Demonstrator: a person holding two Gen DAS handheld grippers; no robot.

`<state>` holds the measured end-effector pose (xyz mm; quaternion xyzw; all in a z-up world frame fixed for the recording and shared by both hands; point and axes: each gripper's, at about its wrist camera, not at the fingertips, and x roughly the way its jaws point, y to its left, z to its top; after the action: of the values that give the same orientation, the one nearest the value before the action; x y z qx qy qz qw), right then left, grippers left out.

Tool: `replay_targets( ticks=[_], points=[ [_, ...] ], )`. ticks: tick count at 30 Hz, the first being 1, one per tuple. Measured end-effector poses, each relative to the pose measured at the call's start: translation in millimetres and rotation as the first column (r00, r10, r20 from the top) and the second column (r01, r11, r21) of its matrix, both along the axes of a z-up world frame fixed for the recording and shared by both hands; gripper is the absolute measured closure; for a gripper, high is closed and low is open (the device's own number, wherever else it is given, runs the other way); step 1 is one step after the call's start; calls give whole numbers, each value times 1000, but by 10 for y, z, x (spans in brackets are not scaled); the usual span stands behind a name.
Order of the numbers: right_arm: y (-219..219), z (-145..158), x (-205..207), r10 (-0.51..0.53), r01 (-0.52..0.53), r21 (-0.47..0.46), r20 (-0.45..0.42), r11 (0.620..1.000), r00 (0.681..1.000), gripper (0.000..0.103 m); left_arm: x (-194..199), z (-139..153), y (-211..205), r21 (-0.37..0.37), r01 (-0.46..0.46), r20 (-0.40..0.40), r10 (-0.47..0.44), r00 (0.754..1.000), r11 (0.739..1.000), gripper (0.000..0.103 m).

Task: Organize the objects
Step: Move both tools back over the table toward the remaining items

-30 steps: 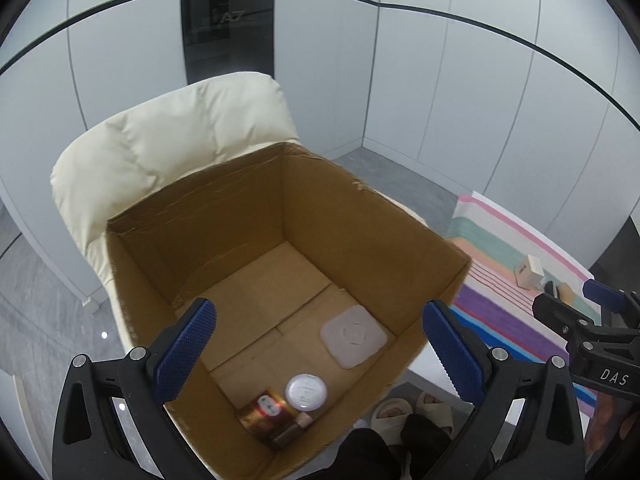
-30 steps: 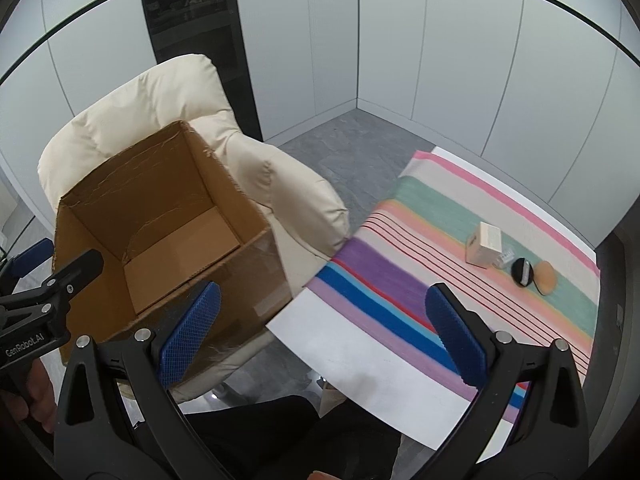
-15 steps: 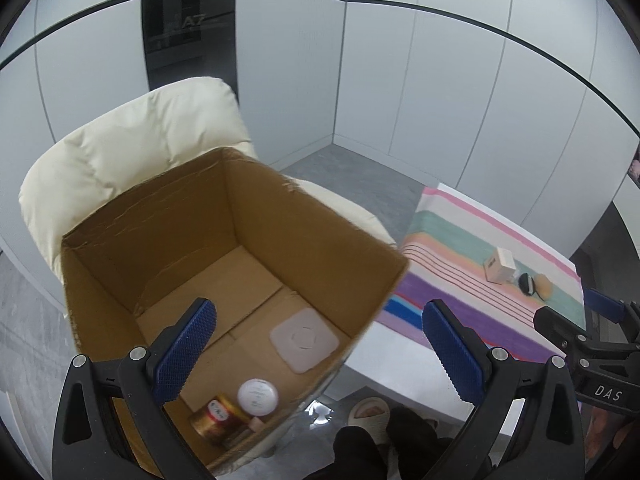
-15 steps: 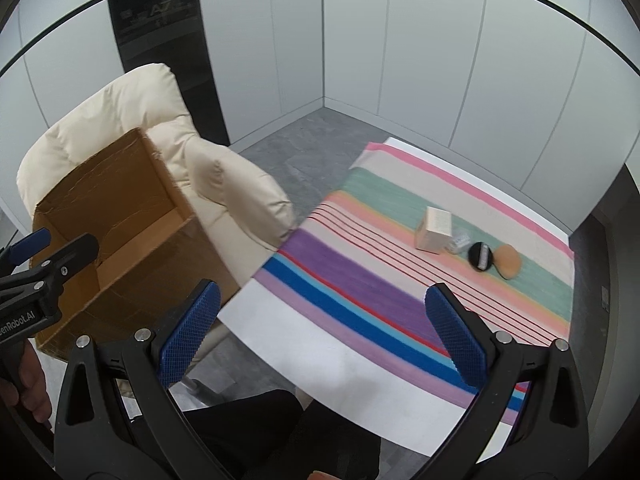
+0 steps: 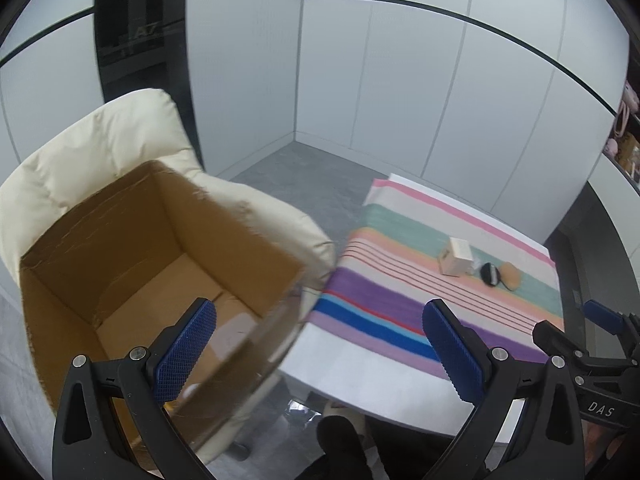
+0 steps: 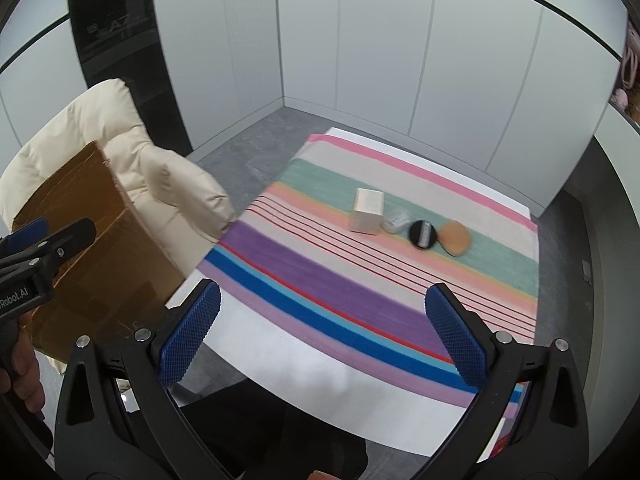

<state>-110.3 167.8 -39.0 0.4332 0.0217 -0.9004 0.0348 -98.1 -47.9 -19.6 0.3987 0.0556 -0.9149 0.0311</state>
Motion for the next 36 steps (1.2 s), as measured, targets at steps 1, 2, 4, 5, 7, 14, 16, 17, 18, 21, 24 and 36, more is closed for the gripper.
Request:
replay_targets(
  ticks=[1, 2, 4, 5, 7, 14, 16, 17, 18, 21, 24, 36],
  points=[
    [61, 6, 11, -14, 14, 2, -3, 1000, 1000, 0, -10, 1, 66, -2, 13, 0, -13, 1000, 1000, 0],
    [108, 10, 16, -25, 25, 2, -5, 1000, 1000, 0, -17, 2, 99, -3, 21, 0, -21, 1000, 1000, 0],
    [225, 20, 32, -45, 45, -7, -4, 999, 999, 0, -22, -2, 204, -7, 41, -2, -41, 999, 999, 0],
    [276, 23, 42, -55, 55, -11, -4, 998, 998, 0, -29, -4, 246, -7, 50, -1, -50, 999, 999, 0],
    [378, 27, 64, -74, 74, -14, -4, 997, 997, 0, -46, -8, 345, -6, 69, 1, -69, 998, 998, 0],
    [679, 29, 188, -124, 124, -3, -6, 992, 992, 0, -110, -5, 637, 6, 115, 2, -115, 993, 993, 0],
    [772, 34, 228, -139, 139, -1, -5, 990, 990, 0, -124, -7, 752, 6, 135, 2, -135, 991, 991, 0],
    [818, 31, 245, -148, 148, -2, -4, 989, 989, 0, -129, -7, 804, 7, 144, 2, -144, 990, 990, 0],
    [875, 26, 265, -159, 159, -3, -1, 987, 987, 0, -136, -7, 859, 6, 154, 1, -154, 988, 988, 0],
    [1013, 26, 325, -177, 177, 1, -2, 984, 984, 0, -160, -19, 1007, 6, 177, 5, -177, 984, 984, 0],
    [1145, 19, 376, -198, 198, 4, 1, 980, 980, 0, -172, -24, 1146, 8, 199, 8, -199, 980, 980, 0],
    [1542, -154, 327, -239, 238, 40, 26, 970, 971, 0, -307, -252, 1626, -52, 268, 37, -267, 963, 962, 0]
  ],
)
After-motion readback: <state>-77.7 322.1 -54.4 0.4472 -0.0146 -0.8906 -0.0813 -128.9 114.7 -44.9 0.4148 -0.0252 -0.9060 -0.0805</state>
